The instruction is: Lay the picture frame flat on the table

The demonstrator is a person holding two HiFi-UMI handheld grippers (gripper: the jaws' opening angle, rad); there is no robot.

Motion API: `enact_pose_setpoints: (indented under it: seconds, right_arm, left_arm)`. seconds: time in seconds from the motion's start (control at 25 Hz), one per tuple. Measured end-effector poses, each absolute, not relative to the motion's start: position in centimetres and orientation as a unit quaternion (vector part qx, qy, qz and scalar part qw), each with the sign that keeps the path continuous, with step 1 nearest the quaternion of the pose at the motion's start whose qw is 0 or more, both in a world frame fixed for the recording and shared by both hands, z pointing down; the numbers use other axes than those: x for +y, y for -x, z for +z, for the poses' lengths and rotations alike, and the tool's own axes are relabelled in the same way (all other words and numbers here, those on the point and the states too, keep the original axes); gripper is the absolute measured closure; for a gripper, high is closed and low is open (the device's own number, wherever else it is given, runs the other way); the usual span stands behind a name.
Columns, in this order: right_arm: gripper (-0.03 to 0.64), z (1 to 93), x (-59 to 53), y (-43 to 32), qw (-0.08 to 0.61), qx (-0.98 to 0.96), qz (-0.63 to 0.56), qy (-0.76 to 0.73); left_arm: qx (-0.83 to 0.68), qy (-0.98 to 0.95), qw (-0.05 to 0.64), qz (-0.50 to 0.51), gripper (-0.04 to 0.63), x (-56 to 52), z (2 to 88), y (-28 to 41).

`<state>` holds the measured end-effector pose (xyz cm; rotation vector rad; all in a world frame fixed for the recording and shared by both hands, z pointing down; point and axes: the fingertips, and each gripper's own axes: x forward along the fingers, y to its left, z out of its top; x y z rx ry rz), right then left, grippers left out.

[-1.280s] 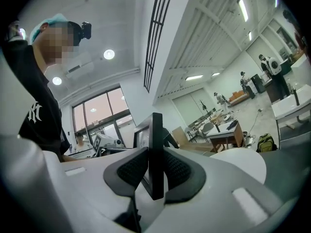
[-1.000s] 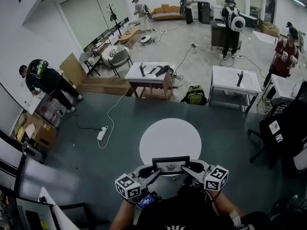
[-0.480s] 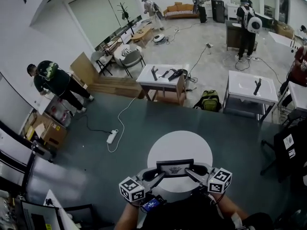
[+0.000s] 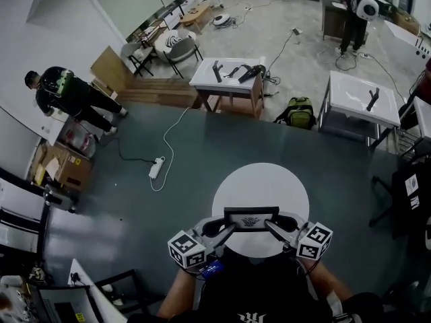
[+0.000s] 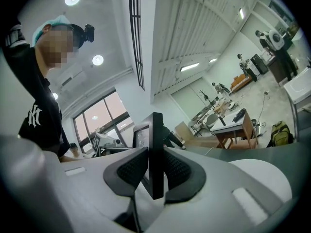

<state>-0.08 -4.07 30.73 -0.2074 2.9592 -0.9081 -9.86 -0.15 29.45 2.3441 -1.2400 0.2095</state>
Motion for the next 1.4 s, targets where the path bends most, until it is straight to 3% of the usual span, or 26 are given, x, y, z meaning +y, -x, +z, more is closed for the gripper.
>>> enact_pose_setpoints:
  seconds: [0.48,0.8,1.4]
  right_arm:
    - [0.518,33.9,-9.0,6.7,-0.014,0.934,-0.288,0.210]
    - [0.522,38.4,-12.4,3.2,-0.022,0.916,-0.317,0.244]
    - [0.508,51.2,-13.5,3.8,-0.063,0.878,-0.403,0.251]
  left_arm:
    - [-0.303,-0.905,0.288,0.081,0.503,-7.1,34.4,17.1]
    - [-0.264,-0.912,0.296,0.106,0.506,-11.9,39.2,13.5]
    - [-0.284,-0.872,0.358,0.179,0.500,-12.6,51.4,14.0]
